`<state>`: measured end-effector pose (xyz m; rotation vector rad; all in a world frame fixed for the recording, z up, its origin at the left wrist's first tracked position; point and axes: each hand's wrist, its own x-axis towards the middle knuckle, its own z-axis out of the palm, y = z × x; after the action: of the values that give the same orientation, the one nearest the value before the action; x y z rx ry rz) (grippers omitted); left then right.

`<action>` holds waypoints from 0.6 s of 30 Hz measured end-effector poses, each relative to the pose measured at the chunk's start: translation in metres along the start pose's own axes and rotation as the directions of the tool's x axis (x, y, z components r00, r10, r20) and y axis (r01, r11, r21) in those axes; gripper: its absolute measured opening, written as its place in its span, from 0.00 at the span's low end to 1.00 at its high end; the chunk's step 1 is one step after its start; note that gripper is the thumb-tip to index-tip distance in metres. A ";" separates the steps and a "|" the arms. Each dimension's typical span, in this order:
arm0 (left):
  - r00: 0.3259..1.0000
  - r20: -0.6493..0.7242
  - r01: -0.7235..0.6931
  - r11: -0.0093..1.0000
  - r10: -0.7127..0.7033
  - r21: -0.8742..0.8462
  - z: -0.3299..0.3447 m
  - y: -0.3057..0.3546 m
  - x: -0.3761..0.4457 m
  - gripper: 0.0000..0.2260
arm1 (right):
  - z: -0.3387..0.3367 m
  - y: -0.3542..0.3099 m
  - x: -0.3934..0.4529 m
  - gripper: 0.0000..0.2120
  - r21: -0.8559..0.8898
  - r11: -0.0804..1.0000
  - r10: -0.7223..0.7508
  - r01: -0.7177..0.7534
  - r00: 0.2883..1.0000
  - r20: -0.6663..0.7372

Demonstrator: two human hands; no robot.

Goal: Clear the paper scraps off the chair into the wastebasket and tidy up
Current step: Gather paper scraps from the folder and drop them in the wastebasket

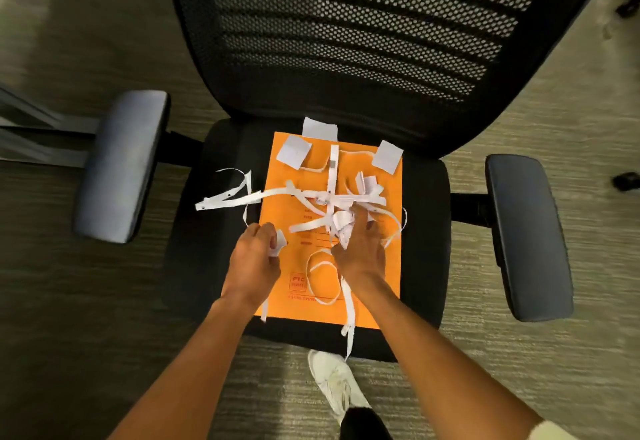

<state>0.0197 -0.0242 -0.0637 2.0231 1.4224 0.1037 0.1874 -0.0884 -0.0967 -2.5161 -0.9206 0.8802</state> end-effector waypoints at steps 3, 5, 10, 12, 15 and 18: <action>1.000 -0.011 0.020 1.000 -0.020 -0.017 -0.003 -0.002 -0.008 0.12 | 0.003 -0.003 -0.005 0.37 0.035 0.999 -0.039 0.038 0.999 0.029; 0.999 -0.012 0.039 0.999 -0.040 -0.035 -0.004 -0.003 -0.014 0.12 | 0.002 -0.004 -0.010 0.35 0.087 0.994 -0.064 0.063 0.998 0.014; 0.997 -0.035 0.065 0.994 -0.069 -0.091 -0.008 -0.005 -0.029 0.13 | -0.010 -0.006 -0.028 0.30 0.210 0.967 -0.147 0.147 0.989 -0.016; 0.996 -0.043 0.067 0.993 -0.072 -0.101 -0.011 -0.004 -0.034 0.14 | -0.015 -0.011 -0.035 0.29 0.265 0.948 -0.176 0.177 0.984 -0.028; 0.994 -0.051 0.087 0.988 -0.095 -0.131 -0.016 -0.003 -0.043 0.14 | -0.023 -0.022 -0.048 0.29 0.333 0.916 -0.216 0.224 0.974 -0.063; 0.989 -0.069 0.109 0.965 -0.129 -0.239 -0.023 -0.002 -0.051 0.12 | -0.031 -0.035 -0.062 0.28 0.400 0.879 -0.238 0.259 0.966 -0.103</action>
<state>-0.0125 -0.0577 -0.0321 1.7549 1.5041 0.2952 0.1533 -0.1063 -0.0289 -2.0012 -0.9071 0.8224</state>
